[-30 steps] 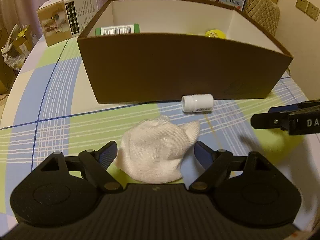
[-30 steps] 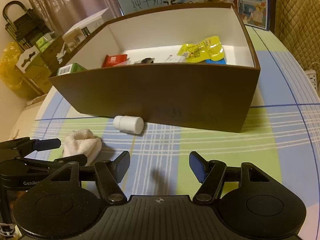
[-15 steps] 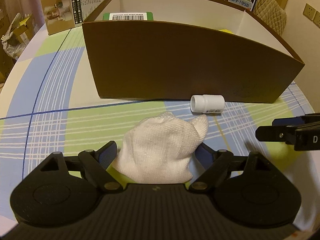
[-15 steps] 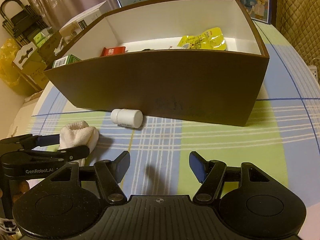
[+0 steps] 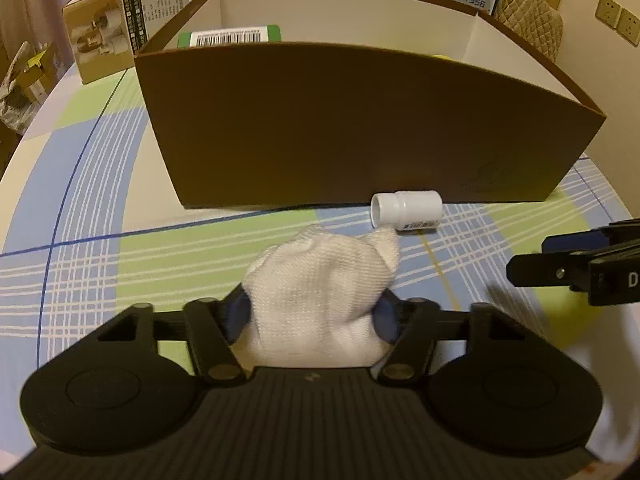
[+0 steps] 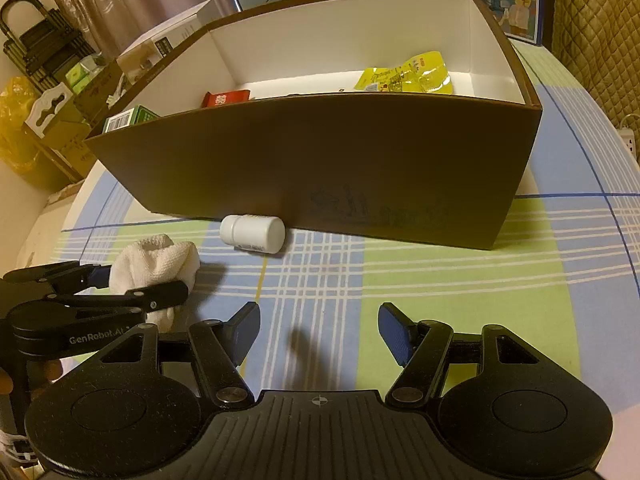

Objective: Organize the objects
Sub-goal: 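Grasp the white sock with the left gripper while the right gripper grasps the white pill bottle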

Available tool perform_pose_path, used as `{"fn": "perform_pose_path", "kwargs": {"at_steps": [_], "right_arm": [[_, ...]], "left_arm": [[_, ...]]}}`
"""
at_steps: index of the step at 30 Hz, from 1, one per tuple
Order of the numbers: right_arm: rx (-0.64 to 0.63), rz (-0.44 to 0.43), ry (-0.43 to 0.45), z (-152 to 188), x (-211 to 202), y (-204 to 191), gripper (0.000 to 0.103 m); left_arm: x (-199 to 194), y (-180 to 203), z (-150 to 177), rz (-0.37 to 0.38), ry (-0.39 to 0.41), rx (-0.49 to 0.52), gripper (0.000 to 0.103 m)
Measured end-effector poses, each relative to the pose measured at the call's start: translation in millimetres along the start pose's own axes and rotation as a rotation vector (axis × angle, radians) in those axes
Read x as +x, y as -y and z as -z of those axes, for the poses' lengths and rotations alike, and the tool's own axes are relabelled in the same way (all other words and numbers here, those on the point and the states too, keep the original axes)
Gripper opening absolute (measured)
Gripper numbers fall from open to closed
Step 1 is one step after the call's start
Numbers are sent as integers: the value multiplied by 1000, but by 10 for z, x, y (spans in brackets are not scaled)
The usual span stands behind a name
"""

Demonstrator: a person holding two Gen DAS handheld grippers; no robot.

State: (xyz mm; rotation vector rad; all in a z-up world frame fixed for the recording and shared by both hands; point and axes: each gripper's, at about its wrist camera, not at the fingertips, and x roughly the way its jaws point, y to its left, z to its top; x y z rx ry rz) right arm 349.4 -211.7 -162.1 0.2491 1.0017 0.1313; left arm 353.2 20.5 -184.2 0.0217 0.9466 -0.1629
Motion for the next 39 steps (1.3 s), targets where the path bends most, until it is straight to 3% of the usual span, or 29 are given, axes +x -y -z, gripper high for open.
{"fn": "perform_pose_path", "kwargs": {"at_steps": [7,17,26,39], "right_arm": [[2,0,7,9,-3,-2,63],[-1,-30,60,-9,121,-225,63],[-14,1,121,-93,407,-558,62],[-4,83,164,-169,689,-658,60]], "left_arm": [[-41,-25,-17,-4,-2,-10,44],[-42,-333,-70,-130,-31,-122,43],[-59,-446,-74,-134,-37,-155,43],[-69,-562,-85,-145,-36,-197,44]]}}
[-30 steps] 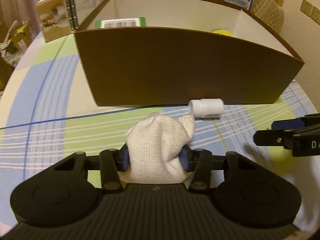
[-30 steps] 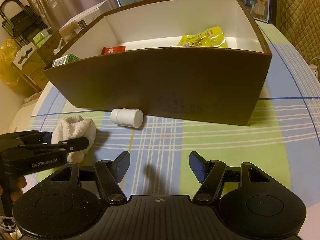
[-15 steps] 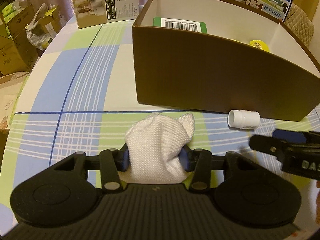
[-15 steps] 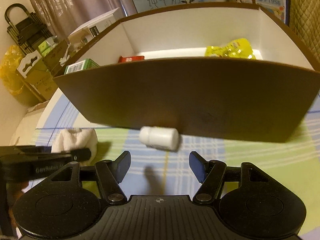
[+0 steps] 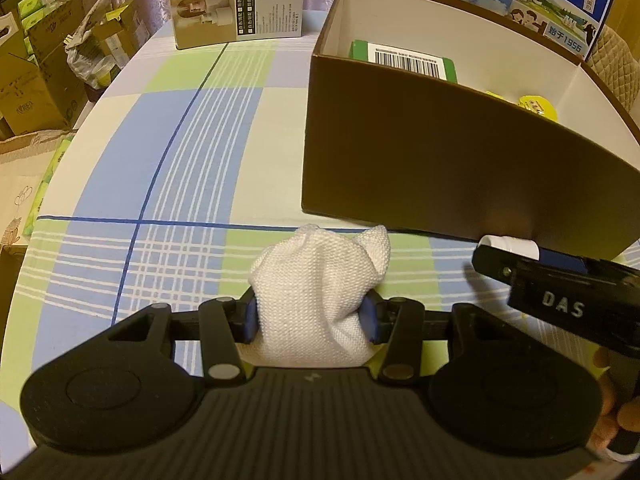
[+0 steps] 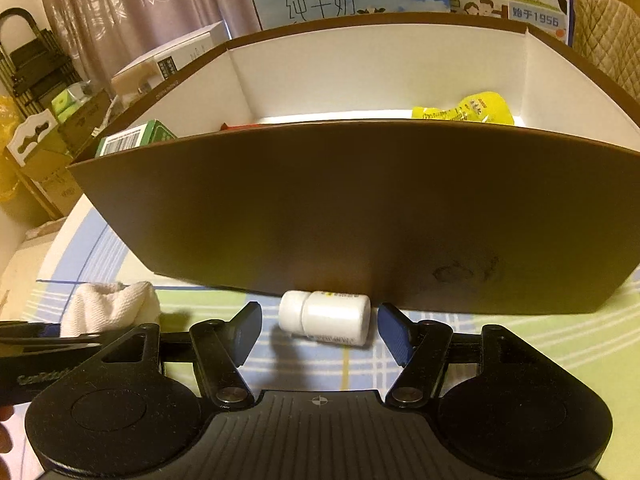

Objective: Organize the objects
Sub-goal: 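Grasp the white sock with the left gripper while the right gripper grasps the white pill bottle, then lift the sock and pill bottle and carry them over the brown box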

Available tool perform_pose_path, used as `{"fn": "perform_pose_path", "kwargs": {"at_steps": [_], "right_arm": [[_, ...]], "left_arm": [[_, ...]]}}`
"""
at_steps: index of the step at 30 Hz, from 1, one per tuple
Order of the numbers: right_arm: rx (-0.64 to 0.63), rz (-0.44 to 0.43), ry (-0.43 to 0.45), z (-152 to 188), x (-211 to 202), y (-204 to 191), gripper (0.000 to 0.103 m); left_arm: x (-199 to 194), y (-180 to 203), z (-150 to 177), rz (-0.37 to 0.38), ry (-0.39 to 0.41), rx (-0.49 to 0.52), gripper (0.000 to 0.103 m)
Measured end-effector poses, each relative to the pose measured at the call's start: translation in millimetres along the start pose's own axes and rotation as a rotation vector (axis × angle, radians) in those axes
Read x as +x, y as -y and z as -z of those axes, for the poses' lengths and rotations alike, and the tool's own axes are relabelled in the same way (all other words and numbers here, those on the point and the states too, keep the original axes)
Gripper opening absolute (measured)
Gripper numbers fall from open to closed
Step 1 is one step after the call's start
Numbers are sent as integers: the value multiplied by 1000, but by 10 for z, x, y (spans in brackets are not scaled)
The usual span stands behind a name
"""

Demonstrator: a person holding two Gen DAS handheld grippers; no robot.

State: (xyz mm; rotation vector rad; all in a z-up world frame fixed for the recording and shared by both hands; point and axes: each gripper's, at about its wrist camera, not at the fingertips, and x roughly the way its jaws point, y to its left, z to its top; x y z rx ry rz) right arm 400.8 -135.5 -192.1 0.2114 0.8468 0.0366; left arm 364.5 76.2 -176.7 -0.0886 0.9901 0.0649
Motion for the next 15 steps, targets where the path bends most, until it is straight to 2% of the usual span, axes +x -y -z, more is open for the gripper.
{"fn": "perform_pose_path", "kwargs": {"at_steps": [3,4,8,15], "right_arm": [[-42,33,4,36,25,-56,53],[-70,42,5,50,22,-79,48],[-130,49,-9,70,14,-106,48],[-205,-30,-186,71,-139,-42,47]], "left_arm": [[6,0,4,2,0,0,44],[8,1,6,2,0,0,45],[19,8,3,-1,0,7,45],[-8,99,49,8,-1,72,44]]}}
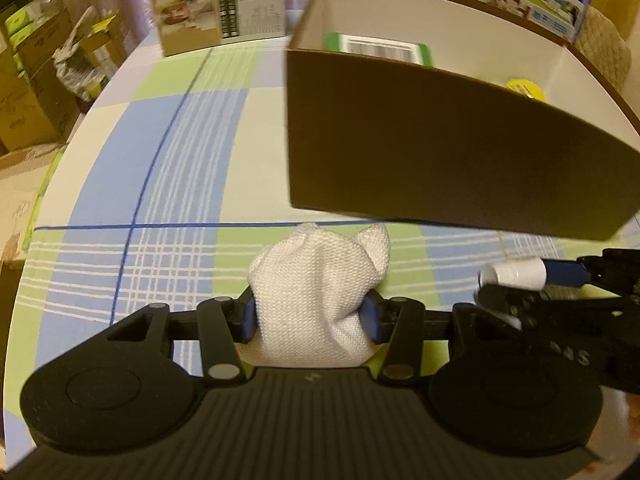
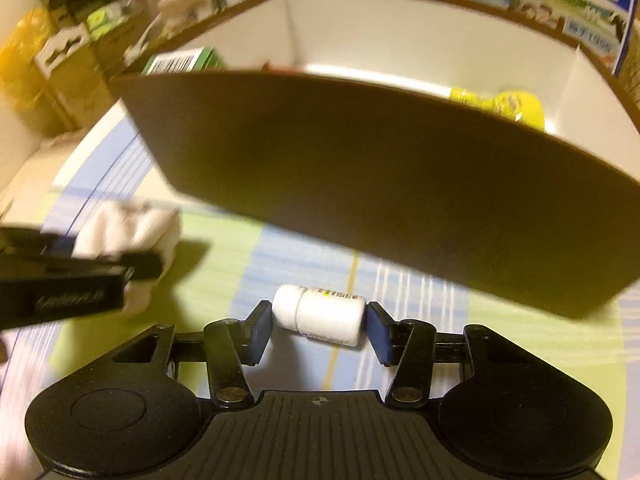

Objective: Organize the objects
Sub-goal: 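Lift the sock and pill bottle and carry them over the brown box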

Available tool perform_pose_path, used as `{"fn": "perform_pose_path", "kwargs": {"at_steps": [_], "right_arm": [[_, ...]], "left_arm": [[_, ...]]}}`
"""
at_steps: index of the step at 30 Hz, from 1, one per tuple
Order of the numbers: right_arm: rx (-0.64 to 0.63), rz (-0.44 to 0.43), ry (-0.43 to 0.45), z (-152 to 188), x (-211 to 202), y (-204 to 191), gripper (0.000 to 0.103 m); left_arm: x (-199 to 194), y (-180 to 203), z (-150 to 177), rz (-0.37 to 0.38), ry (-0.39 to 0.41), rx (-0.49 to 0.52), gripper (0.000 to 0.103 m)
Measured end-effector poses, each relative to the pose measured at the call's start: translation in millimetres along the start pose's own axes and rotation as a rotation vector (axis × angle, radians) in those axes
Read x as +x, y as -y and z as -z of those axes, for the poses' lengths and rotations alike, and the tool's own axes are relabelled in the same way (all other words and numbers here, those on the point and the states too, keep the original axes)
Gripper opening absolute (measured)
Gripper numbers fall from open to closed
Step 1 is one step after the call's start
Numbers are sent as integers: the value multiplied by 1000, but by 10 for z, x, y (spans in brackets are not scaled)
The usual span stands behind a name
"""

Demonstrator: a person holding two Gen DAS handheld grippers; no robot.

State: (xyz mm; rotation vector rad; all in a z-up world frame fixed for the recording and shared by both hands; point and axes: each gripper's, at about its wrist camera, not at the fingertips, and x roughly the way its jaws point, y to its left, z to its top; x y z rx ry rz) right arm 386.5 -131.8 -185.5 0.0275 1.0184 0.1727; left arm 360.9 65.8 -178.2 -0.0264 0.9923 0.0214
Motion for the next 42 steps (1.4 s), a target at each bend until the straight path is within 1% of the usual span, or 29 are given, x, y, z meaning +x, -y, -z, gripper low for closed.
{"fn": "perform_pose_path", "kwargs": {"at_steps": [3,8,12,14,16,18,23,28,31,32,42], "right_arm": [[-20,-18,-67,64,-105,41,47],[-35,-9,-93,122,-258,71,47],[-20,-4,-116,264,-349,147,47],[-18,-9,-116,313,-366,168,47],[-28,11,-115,335,-359,169,47],[-47,19,-103,328,-344,138,47],[-51,31,-100,374,-331,129,47],[-30,27,-97,350,-323,194,47],[-22,18,-99,337,-321,204,46],[-22,18,-99,334,-325,204,45],[-32,-4,-104,306,-316,193,44]], "left_arm": [[-38,101,46,51,-15,20,44],[-152,363,207,162,-61,82,44],[-231,528,322,188,-77,144,44],[-226,552,332,180,-74,152,45],[-211,563,333,176,-74,152,47],[-199,558,325,177,-76,146,50],[-92,564,326,162,-82,150,57],[-98,587,327,152,-64,170,57],[-100,570,326,156,-65,165,54],[-100,565,323,157,-66,163,54],[-111,569,327,156,-62,173,51]]}}
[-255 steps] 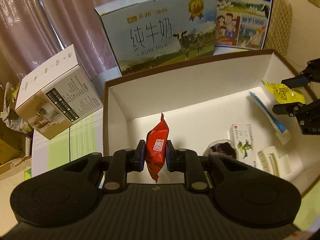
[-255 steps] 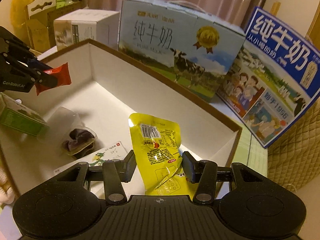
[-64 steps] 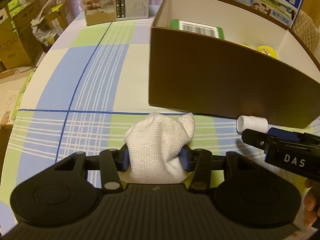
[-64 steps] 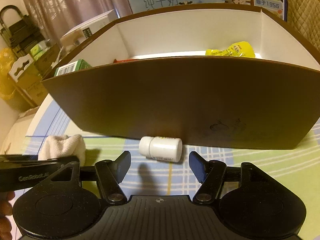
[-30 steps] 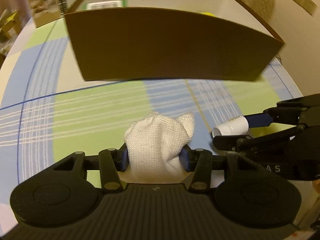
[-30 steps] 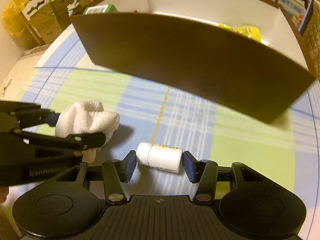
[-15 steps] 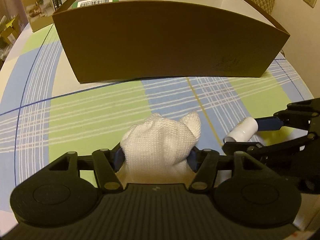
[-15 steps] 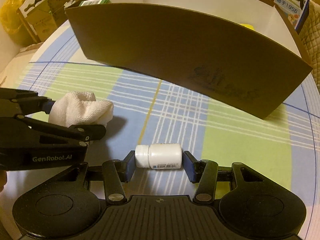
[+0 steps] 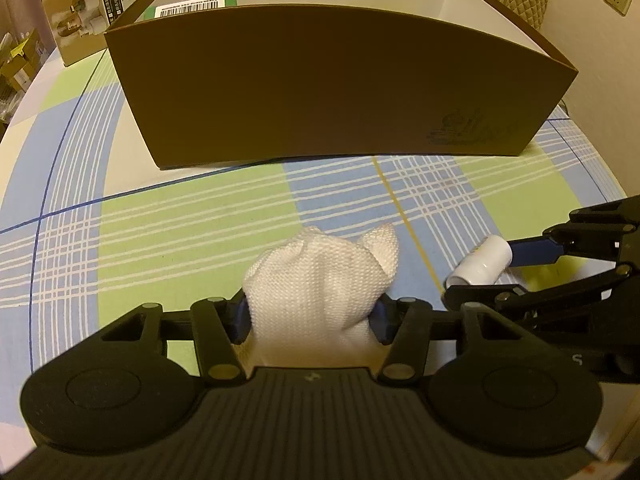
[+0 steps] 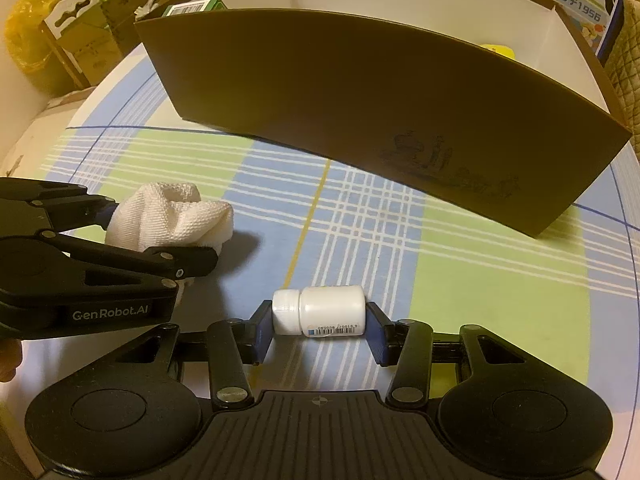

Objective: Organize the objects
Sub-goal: 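Lift the sock and pill bottle and carry them over the brown box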

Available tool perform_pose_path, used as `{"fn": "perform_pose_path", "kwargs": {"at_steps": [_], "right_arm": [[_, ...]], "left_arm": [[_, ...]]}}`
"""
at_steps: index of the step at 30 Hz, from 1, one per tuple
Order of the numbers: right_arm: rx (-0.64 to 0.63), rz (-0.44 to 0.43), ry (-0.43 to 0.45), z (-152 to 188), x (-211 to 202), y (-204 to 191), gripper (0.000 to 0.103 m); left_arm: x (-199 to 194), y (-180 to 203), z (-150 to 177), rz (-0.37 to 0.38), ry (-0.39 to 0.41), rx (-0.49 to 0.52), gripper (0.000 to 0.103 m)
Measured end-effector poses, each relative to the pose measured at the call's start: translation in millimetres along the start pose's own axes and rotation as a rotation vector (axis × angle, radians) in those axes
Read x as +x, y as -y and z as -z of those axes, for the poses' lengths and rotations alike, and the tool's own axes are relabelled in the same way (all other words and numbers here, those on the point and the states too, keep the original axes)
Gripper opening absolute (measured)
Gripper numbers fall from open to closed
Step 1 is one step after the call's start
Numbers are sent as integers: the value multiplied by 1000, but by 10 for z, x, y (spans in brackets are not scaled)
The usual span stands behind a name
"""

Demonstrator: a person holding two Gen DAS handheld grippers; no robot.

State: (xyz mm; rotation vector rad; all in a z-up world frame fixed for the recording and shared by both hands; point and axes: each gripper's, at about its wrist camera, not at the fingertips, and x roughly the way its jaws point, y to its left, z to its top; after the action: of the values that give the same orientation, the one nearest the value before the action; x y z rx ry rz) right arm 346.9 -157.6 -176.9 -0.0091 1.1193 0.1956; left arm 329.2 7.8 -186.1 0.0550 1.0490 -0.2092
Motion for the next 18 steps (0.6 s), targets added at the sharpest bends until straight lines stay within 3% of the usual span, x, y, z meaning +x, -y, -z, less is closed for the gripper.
{"fn": "perform_pose_path", "kwargs": {"at_steps": [9,18], "right_arm": [[8,-22,15,-50,-71,26,44],[11,-40,94,-155,-368,58,44]], "left_arm": [[23,12,-12,3,-1,-1,47],[-161,-43,-11,-6,23,-25,44]]}}
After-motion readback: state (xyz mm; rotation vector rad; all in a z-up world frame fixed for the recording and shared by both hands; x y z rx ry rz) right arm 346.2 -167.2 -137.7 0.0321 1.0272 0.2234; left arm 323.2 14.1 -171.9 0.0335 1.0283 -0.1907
